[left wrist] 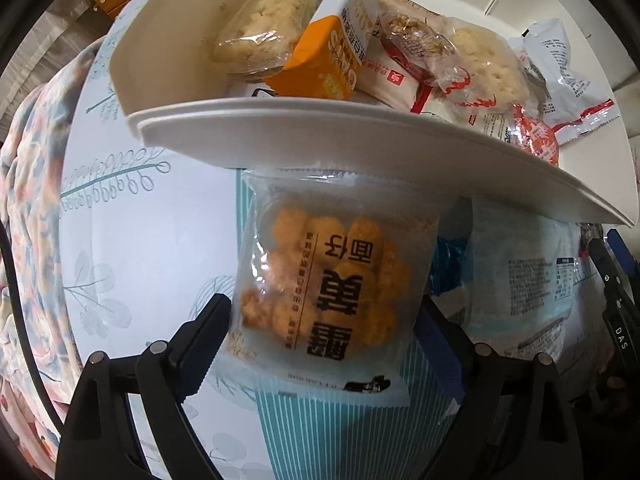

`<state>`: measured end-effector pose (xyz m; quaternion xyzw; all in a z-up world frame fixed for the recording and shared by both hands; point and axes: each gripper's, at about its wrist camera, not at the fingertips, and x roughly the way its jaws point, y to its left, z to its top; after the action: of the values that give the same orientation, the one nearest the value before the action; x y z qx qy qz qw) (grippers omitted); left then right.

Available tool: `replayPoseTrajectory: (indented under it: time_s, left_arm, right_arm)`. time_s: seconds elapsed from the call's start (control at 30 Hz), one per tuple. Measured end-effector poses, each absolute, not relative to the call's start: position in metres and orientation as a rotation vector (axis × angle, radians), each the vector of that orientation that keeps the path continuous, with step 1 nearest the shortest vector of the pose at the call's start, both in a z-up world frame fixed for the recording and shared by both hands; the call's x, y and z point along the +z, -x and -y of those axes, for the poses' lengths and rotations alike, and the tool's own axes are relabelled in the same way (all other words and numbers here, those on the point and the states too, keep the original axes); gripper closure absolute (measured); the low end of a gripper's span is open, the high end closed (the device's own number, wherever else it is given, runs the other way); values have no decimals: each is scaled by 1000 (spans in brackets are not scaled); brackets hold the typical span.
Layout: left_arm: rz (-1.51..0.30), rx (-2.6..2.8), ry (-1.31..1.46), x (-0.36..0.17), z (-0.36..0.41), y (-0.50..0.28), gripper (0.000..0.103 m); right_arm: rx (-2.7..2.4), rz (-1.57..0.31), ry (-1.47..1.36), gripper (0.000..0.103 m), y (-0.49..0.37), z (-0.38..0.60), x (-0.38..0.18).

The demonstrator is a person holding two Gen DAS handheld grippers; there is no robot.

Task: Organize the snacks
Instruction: 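Grasp the orange-cake bag with the left tool while the right tool reaches the red-topped chocolate packet, then lift the cake bag with the left tool while the right tool grasps the red-topped packet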

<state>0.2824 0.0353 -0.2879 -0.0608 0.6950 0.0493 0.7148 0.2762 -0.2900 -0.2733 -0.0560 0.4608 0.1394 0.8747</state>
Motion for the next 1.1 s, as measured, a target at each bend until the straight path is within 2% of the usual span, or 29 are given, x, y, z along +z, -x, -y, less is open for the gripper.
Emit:
replayPoseTrajectory:
  time_s: [0.3,0.53,0.73,0.93,1.03,1.1]
  left_arm:
    - [-1555,121,146,-304,-34,-298,14]
    - [-1538,114,161,-304,-38,-291,20]
    - [-1537,117,163,-299,-45,-278,23]
    - [-1571,122,159,-296,-40,-263,24]
    - [-1589,124,163,-297,-38,-255,24]
    - [-1594,121,164,-293,-39,-248,24]
  right_arm:
    - [295,-978,121,39,-282,291,-280]
    - [285,-1005,109,40,-289,291,-280]
    - [274,-1054,97,46,-293,291,-280]
    - [263,-1084,87,52,-294,289,-278]
    - [259,-1103,77,59,-294,288,-275]
    - [261,-1116,61,60,-292,289,-274]
